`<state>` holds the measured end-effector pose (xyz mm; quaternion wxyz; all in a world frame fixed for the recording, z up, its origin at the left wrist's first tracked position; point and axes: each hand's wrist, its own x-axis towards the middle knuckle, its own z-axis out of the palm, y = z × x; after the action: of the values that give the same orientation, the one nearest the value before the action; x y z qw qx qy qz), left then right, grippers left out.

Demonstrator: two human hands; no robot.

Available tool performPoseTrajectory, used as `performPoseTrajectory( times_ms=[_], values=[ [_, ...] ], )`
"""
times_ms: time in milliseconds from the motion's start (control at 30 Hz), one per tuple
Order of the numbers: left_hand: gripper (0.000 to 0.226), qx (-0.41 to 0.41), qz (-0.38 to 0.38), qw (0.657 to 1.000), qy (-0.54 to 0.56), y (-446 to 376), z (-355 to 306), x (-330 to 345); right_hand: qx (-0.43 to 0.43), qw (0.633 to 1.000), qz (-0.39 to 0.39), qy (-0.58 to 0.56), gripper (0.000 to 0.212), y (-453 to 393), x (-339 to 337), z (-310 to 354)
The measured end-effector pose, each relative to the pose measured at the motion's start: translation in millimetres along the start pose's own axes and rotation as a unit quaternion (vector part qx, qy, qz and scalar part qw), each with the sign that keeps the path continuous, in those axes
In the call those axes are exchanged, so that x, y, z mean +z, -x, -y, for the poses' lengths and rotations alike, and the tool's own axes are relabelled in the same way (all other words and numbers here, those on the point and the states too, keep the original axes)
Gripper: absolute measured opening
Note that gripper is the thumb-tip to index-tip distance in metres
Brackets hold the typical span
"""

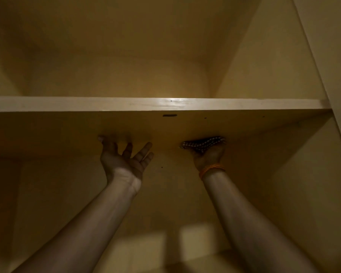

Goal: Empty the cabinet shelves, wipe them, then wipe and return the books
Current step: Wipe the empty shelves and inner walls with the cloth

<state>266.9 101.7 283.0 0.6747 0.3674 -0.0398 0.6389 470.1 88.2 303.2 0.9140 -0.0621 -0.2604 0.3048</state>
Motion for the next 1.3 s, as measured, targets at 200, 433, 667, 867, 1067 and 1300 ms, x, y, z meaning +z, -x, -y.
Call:
performPoseTrajectory(
  times_ms=[200,433,667,867,1067,1300],
  values=[
    [0.076,0.04,-0.033,0.997,-0.06,8.6,-11.7,-6.8,0.145,0.982,0.117,-0.006,0.065,49.2,34.6,-40.0],
    [0.055,0.092,-0.044,0.994,-0.039,23.5,-36.7,-8.1,0.159,0.975,0.118,-0.096,0.045,148.1,72.7,-16.9],
    [0.058,0.057,-0.008,0.998,0.008,35.4,-50.9,-7.8,0.013,0.99,0.081,-0.115,0.035,189.1,69.5,45.1],
    [0.059,0.016,0.015,0.999,0.03,44.8,-69.1,-15.4,-0.137,0.989,-0.021,-0.045,0.037,149.7,56.6,55.4],
    [0.056,0.008,0.038,0.999,0.014,49.9,-97.2,-37.3,-0.089,0.995,-0.035,-0.042,0.049,122.7,66.6,9.5],
    [0.053,0.074,-0.029,0.995,-0.062,46.6,-123.5,-63.6,0.092,0.994,0.047,-0.032,0.066,150.3,108.9,-72.4]
  ],
)
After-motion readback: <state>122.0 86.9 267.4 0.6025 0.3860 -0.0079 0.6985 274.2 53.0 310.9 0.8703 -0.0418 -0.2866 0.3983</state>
